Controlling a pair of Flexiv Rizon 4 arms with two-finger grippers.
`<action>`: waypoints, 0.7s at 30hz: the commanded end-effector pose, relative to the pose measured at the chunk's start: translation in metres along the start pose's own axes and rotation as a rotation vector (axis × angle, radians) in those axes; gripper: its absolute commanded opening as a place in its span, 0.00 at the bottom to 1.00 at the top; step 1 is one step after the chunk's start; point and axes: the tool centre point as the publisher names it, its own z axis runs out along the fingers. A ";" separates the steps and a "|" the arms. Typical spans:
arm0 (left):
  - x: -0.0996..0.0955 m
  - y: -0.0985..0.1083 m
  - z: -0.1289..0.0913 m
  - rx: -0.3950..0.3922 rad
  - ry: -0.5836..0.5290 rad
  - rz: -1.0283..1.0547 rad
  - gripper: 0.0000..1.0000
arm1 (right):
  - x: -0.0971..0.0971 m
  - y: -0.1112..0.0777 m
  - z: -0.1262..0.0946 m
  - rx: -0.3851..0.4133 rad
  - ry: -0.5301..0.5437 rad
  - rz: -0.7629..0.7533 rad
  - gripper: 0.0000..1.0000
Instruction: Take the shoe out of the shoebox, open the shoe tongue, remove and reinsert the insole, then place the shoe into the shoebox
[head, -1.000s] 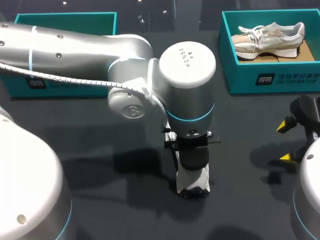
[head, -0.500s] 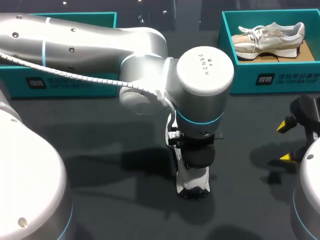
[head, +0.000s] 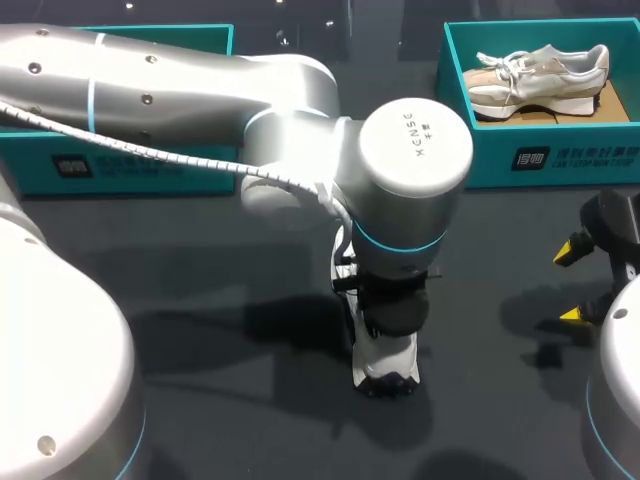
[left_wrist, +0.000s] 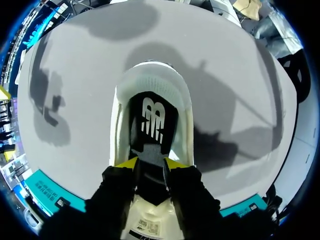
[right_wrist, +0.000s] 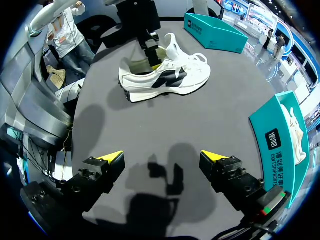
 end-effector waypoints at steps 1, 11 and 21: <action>0.005 0.003 -0.001 0.000 -0.006 -0.005 0.36 | 0.002 0.000 0.000 0.003 -0.003 0.001 1.00; 0.010 0.009 -0.003 0.036 -0.018 -0.026 0.93 | 0.002 0.000 0.000 0.003 -0.003 0.001 1.00; 0.008 0.013 -0.001 0.105 -0.023 -0.024 1.00 | 0.002 0.000 0.000 0.003 -0.003 0.001 1.00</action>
